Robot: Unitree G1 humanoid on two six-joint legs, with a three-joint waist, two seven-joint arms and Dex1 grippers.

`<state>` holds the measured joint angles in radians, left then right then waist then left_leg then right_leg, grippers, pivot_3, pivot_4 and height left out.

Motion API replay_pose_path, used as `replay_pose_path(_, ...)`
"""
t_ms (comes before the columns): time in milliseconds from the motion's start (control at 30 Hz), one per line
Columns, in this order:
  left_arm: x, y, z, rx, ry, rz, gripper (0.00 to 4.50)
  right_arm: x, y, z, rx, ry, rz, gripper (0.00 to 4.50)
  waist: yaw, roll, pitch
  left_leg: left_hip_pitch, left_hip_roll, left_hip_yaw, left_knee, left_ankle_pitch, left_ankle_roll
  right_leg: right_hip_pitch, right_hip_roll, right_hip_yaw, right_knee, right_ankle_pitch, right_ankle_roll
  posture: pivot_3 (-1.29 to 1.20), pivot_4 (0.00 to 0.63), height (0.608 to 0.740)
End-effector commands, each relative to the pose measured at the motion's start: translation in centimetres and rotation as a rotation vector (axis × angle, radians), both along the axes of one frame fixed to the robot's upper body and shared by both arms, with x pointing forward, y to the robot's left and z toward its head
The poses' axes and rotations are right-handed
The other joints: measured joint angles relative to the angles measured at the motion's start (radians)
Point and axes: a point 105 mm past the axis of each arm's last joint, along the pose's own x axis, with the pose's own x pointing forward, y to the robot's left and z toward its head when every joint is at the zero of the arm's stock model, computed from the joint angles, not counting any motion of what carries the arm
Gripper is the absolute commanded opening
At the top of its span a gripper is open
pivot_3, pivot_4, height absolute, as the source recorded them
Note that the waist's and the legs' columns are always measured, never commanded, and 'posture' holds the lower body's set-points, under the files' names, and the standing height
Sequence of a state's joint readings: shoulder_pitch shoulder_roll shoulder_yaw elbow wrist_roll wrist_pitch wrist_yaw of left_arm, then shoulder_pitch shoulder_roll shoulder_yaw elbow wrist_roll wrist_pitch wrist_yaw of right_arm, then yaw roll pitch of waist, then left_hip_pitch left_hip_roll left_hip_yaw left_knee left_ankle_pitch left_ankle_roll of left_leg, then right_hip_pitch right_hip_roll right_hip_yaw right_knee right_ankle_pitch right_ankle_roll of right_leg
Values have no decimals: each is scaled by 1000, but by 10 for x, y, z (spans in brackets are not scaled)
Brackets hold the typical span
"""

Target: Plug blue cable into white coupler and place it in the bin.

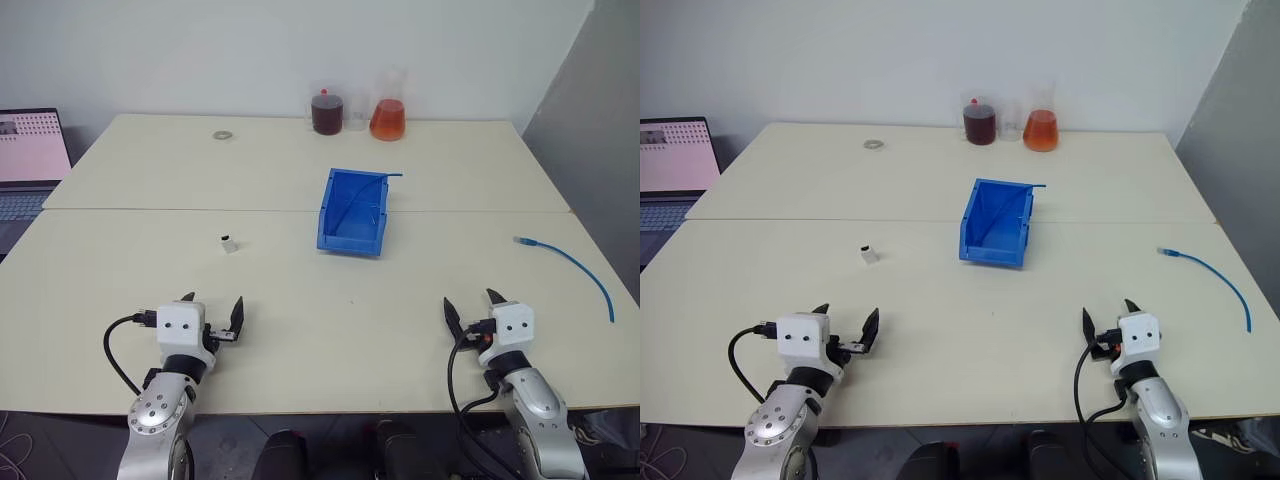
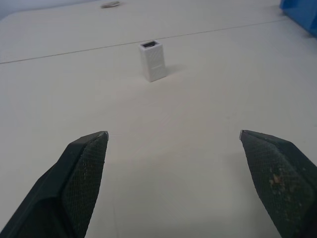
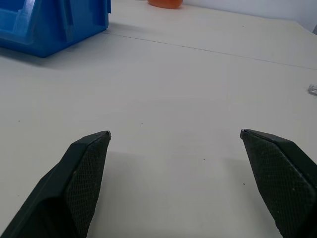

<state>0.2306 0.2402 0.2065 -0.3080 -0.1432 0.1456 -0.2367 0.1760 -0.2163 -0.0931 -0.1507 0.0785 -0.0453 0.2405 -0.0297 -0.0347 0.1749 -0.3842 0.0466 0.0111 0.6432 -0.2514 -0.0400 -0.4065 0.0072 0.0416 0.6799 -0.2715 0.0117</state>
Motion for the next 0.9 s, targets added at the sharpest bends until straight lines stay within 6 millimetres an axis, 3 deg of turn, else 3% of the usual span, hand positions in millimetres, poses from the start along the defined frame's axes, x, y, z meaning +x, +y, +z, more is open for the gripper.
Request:
replay_pose_path(33, -3, 1, 13, 17, -46, -51, 4500, -1, 4, 9, -12, -40, 18, 4475, 0, 0, 0, 0, 0, 0, 0, 0, 0, 0, 0, 0, 0, 0, 0, 0, 150, 740)
replay_pose_path(233, -4, 1, 16, 57, -46, -144, 4500, -7, 4, 10, 16, -33, 20, 4475, 0, 0, 0, 0, 0, 0, 0, 0, 0, 0, 0, 0, 0, -3, -6, 0, 150, 740)
replay_pose_path(300, -1, -6, 22, 77, -53, -222, 4500, -8, 3, 18, 9, -57, 22, 4475, 0, 0, 0, 0, 0, 0, 0, 0, 0, 0, 0, 0, 0, -3, -6, 0, 150, 740)
replay_pose_path(367, 6, -22, 32, 129, -68, -344, 4500, -5, -12, 33, 8, -102, -51, 4475, 0, 1, 1, 0, 0, 0, 0, 0, 0, 0, 0, 0, 0, -4, -6, 0, 150, 740)
replay_pose_path(600, 27, -90, 64, 162, -1, -786, 4500, -2, -82, 63, -23, -116, -247, 4475, 6, 0, 0, -1, -2, 1, 1, 0, 0, 1, 1, 0, 0, -2, -3, 0, 150, 740)
replay_pose_path(667, 32, -103, 71, 168, 32, -861, 4500, 0, -102, 67, -26, -85, -277, 4475, 3, 0, 1, -2, -3, 1, 1, 0, 0, 0, 1, 0, 0, 0, 1, 0, 150, 740)
replay_pose_path(800, 40, -127, 83, 205, 115, -991, 4500, 11, -168, 74, -20, 41, -370, 4475, -4, 1, 1, -2, -7, 2, 1, 0, 0, 0, 3, 1, -1, 0, 1, 0, 150, 740)
replay_pose_path(900, 44, -137, 91, 215, 130, -1031, 4500, 18, -200, 77, -18, 127, -384, 4475, -7, 1, 1, 0, -7, 3, -1, 0, 0, 0, 4, 3, -1, 0, 0, 0, 150, 740)
